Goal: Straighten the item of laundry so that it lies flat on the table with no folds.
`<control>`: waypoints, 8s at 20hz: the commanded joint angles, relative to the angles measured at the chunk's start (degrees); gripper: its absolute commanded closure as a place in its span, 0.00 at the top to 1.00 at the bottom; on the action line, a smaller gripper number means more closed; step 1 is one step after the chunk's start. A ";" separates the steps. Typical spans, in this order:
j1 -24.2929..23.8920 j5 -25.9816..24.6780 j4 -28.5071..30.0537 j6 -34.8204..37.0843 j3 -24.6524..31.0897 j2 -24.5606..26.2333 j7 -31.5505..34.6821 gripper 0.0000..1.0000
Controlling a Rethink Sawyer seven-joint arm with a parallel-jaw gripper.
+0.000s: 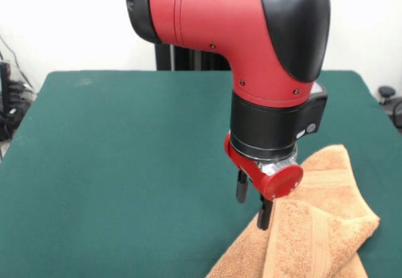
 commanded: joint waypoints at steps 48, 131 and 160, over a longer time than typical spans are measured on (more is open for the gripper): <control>-0.43 -2.40 8.43 -10.69 16.75 6.96 -1.04 1.00; -17.77 -25.91 20.32 -6.51 23.61 -10.02 -6.10 1.00; -19.50 -27.93 25.72 -9.39 27.44 -7.55 -8.32 0.00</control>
